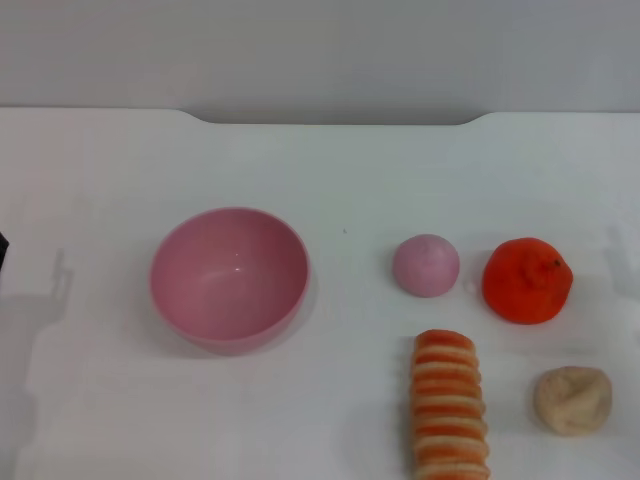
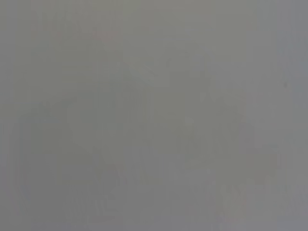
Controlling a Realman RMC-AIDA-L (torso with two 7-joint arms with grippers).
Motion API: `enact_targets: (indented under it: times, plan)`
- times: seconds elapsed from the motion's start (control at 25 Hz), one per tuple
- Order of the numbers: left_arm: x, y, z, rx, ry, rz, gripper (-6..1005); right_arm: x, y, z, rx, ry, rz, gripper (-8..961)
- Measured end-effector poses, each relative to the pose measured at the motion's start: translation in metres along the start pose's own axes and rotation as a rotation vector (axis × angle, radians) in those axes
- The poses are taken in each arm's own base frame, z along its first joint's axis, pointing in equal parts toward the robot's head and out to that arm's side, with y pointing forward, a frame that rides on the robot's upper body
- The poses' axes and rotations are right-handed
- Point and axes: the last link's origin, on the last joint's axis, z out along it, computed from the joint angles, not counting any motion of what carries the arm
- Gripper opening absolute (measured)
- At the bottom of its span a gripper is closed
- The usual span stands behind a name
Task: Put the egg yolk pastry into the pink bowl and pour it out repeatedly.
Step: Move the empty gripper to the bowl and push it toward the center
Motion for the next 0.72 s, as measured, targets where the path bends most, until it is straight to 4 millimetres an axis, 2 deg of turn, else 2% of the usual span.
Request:
enact_targets:
  times: [0.52, 0.72]
  plan:
    - [-0.001, 0.009, -0.001, -0.023, -0.001, -0.021, 645, 0.001, -0.001, -0.002, 0.006, 0.005, -0.015, 541]
    - [0.002, 0.018, -0.001, -0.090, 0.017, -0.003, 644, 0.000, -0.001, -0.001, 0.004, 0.001, -0.016, 540]
